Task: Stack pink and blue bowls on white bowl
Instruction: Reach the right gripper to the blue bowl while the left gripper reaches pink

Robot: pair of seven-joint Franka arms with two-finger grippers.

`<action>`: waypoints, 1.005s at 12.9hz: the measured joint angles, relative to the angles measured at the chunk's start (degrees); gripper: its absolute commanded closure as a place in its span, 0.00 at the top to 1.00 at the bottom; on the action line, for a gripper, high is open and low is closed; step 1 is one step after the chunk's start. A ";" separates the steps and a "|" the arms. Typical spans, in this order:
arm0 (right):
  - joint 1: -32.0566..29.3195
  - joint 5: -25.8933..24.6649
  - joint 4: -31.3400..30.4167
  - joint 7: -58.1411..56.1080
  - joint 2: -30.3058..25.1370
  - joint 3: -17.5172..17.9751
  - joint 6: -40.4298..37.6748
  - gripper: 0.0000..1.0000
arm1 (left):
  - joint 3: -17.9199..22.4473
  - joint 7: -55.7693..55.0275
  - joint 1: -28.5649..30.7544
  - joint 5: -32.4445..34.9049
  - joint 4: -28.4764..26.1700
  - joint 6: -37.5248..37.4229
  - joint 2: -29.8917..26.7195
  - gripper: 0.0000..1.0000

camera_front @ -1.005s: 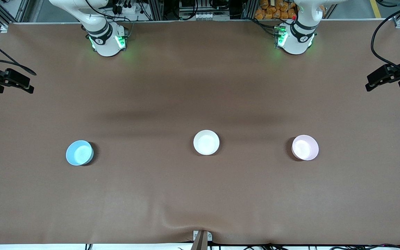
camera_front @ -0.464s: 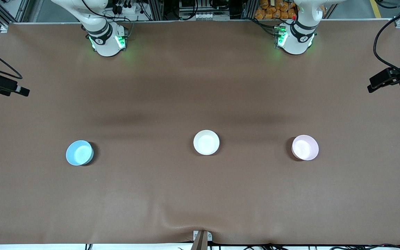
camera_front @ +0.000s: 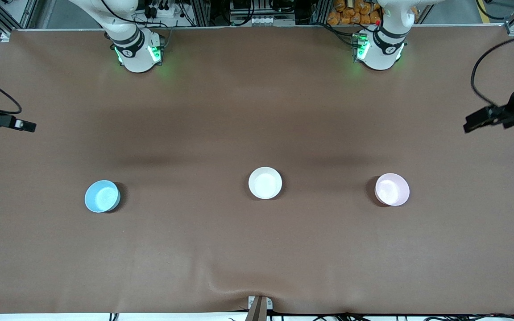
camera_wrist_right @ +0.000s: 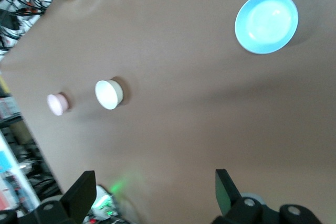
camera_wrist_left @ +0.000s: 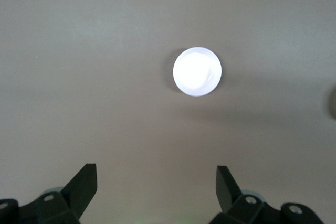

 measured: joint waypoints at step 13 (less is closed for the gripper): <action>0.00 -4.44 0.04 -0.52 8.66 0.93 5.77 1.00 | -0.33 -0.04 -0.12 0.00 -2.53 17.49 18.08 1.00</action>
